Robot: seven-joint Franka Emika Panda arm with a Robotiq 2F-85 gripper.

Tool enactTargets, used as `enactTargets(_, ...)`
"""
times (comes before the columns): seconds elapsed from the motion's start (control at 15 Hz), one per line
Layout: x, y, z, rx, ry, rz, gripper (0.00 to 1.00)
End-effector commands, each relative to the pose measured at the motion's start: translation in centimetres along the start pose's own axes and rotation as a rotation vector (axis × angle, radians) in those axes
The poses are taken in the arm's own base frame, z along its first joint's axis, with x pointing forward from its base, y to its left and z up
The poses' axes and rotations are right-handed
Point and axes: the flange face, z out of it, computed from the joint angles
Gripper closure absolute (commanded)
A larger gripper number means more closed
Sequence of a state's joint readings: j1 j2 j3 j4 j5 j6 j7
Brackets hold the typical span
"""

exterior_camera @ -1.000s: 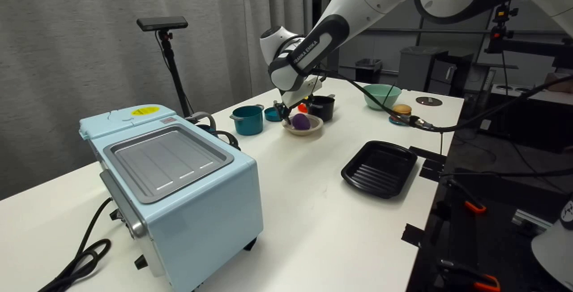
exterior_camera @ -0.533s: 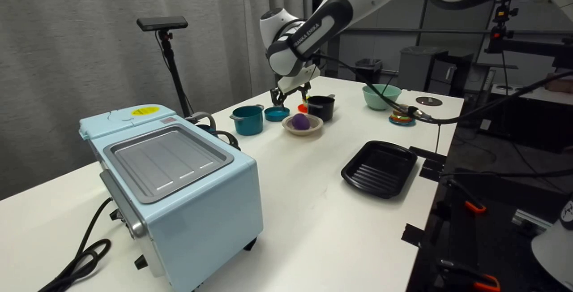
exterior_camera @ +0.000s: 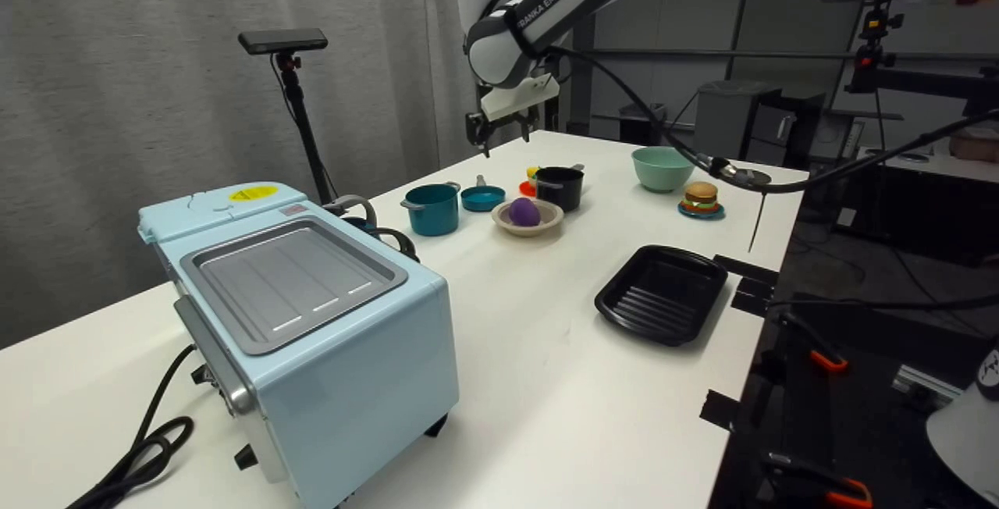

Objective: Put the purple plush toy on the cream colored plate

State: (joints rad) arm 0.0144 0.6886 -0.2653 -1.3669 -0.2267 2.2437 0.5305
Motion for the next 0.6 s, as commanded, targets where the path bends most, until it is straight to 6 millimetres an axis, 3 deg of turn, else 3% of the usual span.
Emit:
enactTargets(0.0, -0.22, 1.51, -1.87, 0.020, 0.011, 0.019, 0.00)
enactTargets(0.07, -0.27, 1.79, -2.18, 0.021, 0.011, 0.018, 0.00)
enactTargets(0.13, 0.15, 0.80, -1.31, 0.008, 0.005, 0.009, 0.00)
enactTargets(0.53, -0.15, 1.28, -1.63, 0.009, -0.002, 0.012, 0.00)
